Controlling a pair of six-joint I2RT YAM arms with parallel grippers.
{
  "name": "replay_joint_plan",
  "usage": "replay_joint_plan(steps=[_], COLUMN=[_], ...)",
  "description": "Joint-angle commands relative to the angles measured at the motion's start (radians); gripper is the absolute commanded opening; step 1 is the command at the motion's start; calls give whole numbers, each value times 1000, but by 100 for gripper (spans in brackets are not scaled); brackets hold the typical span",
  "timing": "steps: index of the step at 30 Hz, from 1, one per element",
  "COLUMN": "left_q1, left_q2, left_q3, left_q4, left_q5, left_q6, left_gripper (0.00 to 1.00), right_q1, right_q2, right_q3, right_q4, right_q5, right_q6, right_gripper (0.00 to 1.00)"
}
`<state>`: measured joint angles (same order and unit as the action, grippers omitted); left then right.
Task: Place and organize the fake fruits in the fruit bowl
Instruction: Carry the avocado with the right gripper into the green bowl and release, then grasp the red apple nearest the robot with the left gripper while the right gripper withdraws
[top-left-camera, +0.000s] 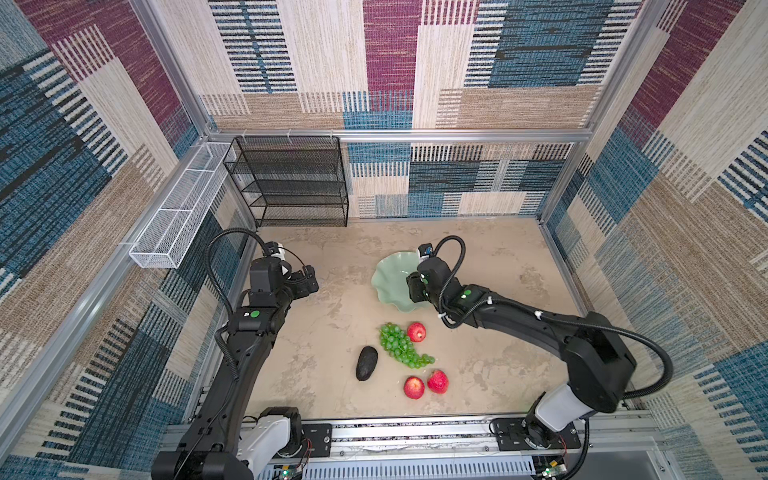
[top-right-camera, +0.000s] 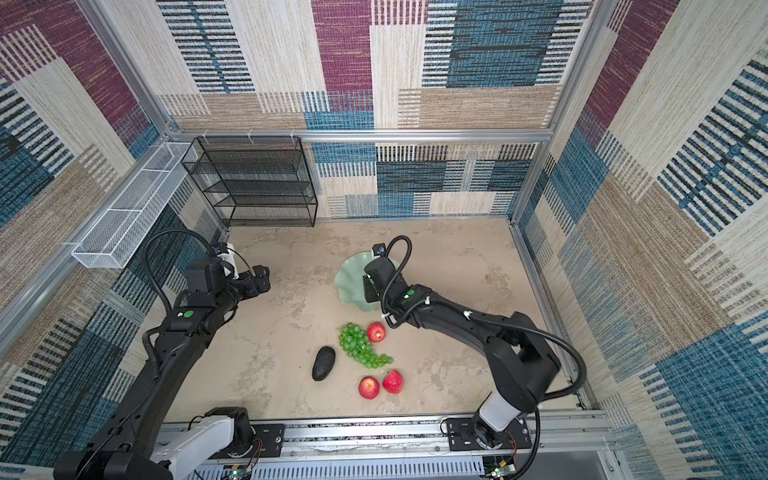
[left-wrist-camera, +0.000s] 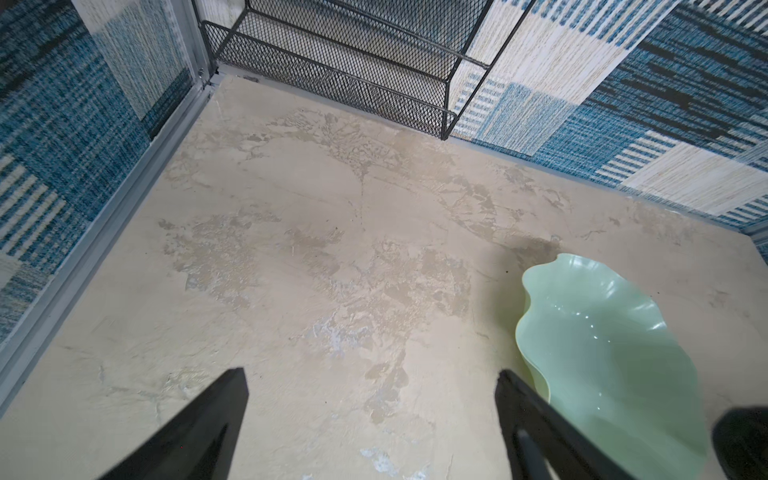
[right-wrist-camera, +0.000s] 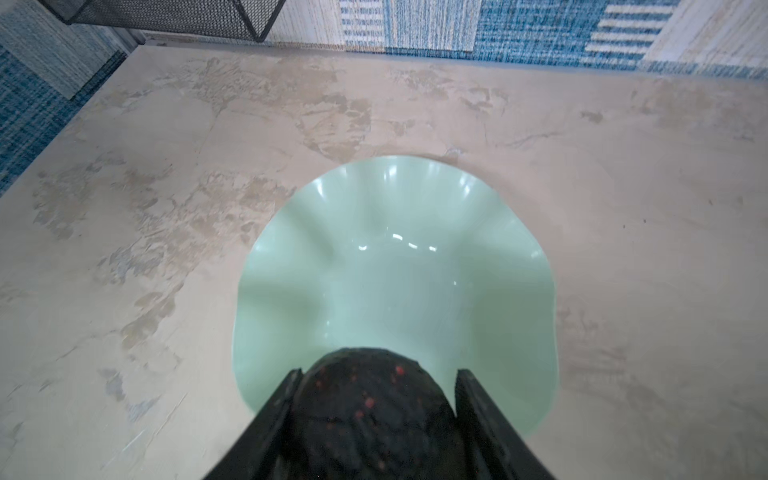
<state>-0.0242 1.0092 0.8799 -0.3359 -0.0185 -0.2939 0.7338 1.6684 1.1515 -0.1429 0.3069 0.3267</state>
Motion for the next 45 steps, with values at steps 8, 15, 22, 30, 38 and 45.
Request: replay_joint_plan(steps=[8,15,22,30,38,45], left_q1=[1,2,0,-67,-514,-873], left_q2=[-261,-411,-401,-354,-307,-90], left_q3=[-93,-96,-47,-65,-163,-136], left_q4=[-158,-273,-382,-388,-357,-242], left_q5=[66,106,220,400,193,-30], left_q6=[-88,-131,-138,-235,-408,-470], left_gripper=[96,96,93,86,84,84], right_q1=[-104,-105,-115,-152,-196,-216], right_q2=[381,472,385,36,-243,-373], right_q3=[249,283,276,102,-200,-363], right_q4=[68,60,63,183,248,241], right_q5=[-222,-271,-264,-215,-176,-157], right_q6=[-101,-98,-94,-38,40,73], right_gripper=[50,57,81,100,100,100])
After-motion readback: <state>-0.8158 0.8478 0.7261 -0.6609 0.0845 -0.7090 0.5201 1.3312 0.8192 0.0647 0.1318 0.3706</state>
